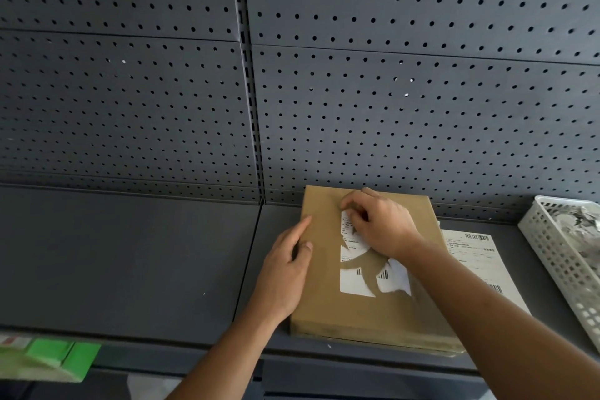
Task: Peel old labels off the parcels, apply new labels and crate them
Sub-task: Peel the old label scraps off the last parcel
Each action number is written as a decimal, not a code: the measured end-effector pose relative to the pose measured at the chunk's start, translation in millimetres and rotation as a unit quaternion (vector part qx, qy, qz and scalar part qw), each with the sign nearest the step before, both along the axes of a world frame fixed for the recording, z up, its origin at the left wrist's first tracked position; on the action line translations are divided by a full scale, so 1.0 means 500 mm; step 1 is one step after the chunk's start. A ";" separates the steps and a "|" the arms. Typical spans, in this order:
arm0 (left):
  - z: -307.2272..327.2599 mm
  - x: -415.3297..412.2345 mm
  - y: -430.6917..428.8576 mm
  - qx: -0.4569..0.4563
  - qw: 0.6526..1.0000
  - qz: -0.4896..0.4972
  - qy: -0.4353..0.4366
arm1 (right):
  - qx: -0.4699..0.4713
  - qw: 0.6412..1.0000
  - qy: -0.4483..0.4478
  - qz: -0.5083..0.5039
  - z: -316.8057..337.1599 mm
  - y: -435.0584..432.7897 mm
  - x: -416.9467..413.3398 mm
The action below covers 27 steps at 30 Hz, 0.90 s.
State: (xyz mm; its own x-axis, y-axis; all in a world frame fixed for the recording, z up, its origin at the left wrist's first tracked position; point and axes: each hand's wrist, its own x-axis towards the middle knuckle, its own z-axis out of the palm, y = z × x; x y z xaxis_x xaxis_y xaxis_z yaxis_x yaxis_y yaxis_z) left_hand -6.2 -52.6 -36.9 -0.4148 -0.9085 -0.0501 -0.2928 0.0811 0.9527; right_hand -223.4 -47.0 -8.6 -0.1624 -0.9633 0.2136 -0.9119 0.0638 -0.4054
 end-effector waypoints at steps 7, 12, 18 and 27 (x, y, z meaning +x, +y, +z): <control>0.006 0.001 0.001 0.004 1.000 -0.001 -0.003 | 0.003 0.991 0.114 0.063 0.017 -0.021 -0.012; 0.010 0.000 0.002 0.003 1.000 0.001 -0.007 | 0.008 0.988 0.136 0.069 0.009 -0.026 -0.007; 0.006 0.000 0.000 -0.003 1.000 -0.001 -0.016 | 0.023 0.995 0.079 0.062 0.013 -0.007 -0.007; 0.014 -0.018 0.007 0.000 0.999 -0.009 -0.053 | -0.011 0.999 0.002 0.051 0.004 0.032 0.003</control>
State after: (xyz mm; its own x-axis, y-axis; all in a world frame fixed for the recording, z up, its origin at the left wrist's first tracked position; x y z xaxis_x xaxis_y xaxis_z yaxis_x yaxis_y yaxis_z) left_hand -15.3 -49.2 -29.7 -0.4225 -0.9013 -0.0956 -0.3913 0.0862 0.9162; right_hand -221.8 -31.0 -6.4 -0.0623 -0.9701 0.2348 -0.9149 -0.0385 -0.4019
